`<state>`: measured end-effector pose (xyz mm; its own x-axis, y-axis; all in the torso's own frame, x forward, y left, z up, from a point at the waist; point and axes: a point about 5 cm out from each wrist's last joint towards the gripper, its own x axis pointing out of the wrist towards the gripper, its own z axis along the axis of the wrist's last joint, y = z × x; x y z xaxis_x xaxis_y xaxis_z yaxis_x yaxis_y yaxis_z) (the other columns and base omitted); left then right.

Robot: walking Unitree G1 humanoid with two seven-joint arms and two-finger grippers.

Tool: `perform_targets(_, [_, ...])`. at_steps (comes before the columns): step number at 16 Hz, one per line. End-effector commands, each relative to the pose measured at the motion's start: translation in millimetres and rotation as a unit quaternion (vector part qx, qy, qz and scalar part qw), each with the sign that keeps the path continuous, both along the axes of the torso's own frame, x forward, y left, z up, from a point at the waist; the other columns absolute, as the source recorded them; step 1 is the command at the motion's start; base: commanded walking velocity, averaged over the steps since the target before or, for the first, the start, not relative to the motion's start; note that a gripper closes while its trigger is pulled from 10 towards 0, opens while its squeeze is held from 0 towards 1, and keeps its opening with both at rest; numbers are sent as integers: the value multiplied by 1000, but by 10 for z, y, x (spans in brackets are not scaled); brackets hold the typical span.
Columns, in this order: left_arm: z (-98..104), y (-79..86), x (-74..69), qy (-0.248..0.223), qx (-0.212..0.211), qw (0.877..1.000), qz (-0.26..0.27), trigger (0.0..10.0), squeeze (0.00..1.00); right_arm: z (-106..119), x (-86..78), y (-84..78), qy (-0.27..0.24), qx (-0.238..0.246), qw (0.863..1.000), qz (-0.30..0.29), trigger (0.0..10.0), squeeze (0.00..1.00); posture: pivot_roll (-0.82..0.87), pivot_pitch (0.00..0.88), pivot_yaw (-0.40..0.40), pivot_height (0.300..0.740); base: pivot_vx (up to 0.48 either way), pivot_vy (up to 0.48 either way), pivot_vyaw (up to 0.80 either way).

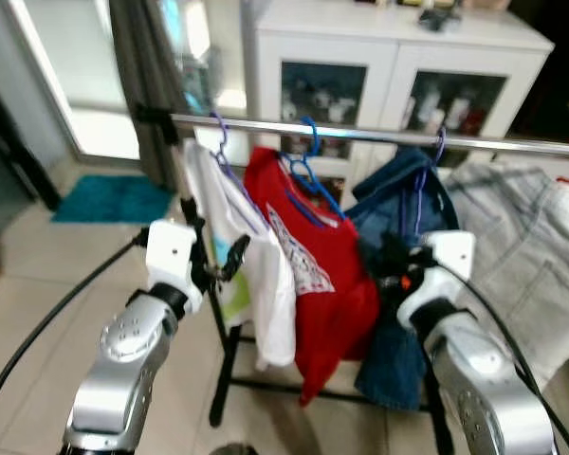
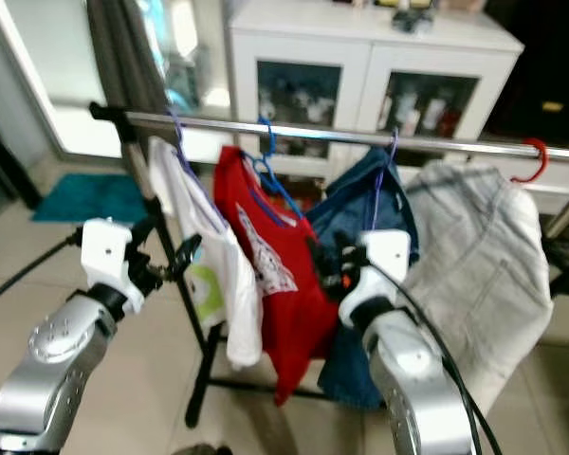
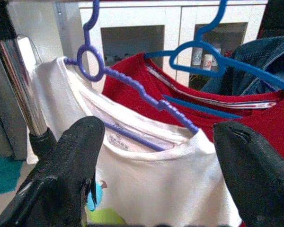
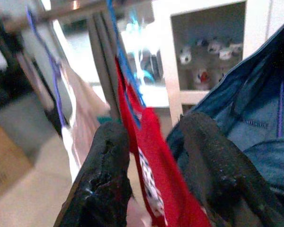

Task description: Hang hanger

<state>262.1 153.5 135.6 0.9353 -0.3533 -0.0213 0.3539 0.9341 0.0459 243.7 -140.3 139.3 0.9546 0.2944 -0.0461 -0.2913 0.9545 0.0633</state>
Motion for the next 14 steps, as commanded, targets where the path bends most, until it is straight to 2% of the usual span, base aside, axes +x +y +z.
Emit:
perform_targets(1, [5,-24,28,-2,10,1000,-1,10000,0,23,22,-109,-6,-6,1000,-28,10000,0,-102,0,30,740,0,0,0])
perform_targets(3, [27,-93,47,-4,10,1000,-2,10000,0,84,27,-194,-17,-7,999,-40,10000,0,-88,0,26,740,0,0,0])
perform_targets(5, [40,-165,77,-6,6,1000,1,10000,0,90,49,-303,-23,-6,998,-56,10000,0,-87,0,8,740,0,-465,0])
perform_targets(8, [125,-141,75,-13,-23,1000,5,10000,0,242,58,-287,-41,-3,998,-41,10000,0,-135,0,2,740,0,-480,0])
perform_targets(9, [116,-117,91,-13,-3,1000,1,10000,0,316,37,-281,-49,-9,999,-21,10000,0,-145,0,6,740,0,-480,0])
perform_targets(11, [87,-48,64,-11,13,1000,11,10000,0,277,9,-279,-43,-6,999,-2,10000,0,-123,0,-11,740,0,-480,0])
perform_targets(12, [90,-22,48,-10,2,1000,20,10000,0,249,31,-259,-39,3,999,-3,10000,0,-116,0,-13,740,0,-480,0])
perform_targets(14, [159,-46,123,-16,-4,1000,19,10000,0,340,120,-181,-52,23,998,1,10000,0,-122,0,3,740,0,-480,0])
